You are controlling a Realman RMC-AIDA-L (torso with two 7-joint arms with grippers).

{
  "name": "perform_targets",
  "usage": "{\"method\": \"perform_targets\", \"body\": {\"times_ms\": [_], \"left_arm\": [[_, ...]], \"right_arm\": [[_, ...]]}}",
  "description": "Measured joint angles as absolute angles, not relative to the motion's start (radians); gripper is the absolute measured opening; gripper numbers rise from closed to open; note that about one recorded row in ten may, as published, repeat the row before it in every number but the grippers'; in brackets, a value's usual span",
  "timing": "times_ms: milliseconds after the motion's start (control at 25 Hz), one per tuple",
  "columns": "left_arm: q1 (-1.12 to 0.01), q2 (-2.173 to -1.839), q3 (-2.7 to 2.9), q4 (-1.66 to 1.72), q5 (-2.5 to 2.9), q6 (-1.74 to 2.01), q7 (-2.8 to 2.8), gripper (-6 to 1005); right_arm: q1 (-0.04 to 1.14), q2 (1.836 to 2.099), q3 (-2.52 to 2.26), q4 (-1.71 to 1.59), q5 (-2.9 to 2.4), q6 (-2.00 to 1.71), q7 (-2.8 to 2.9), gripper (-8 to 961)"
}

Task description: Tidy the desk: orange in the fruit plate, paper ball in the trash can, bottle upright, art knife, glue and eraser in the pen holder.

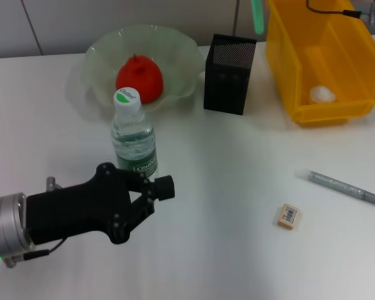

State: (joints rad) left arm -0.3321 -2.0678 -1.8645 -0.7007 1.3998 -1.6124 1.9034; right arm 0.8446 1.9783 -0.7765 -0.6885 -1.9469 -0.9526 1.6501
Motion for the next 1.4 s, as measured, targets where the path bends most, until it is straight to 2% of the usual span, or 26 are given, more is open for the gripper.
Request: {"method": "perform_targets", "body": {"times_ms": [400, 760, 1400], "left_arm": [[-0.341, -2.069, -1.866, -0.637, 1.401, -1.609, 1.956, 14], [-0.342, -2.066, -1.865, -0.636, 1.401, -1.604, 1.975, 15], [-0.383, -2.069, -1.864, -0.527, 1.400, -1.589, 2.056, 15]], "right_arm": [[0.888, 1.976, -0.780, -0.645, -1.946, -0.946, 1.616, 195], [0.920, 1.954, -0.771, -0.559, -1.946, -0.933, 1.592, 196], [0.935, 1.966, -0.772, -0.494, -1.936, -0.931, 1.541, 198]]}}
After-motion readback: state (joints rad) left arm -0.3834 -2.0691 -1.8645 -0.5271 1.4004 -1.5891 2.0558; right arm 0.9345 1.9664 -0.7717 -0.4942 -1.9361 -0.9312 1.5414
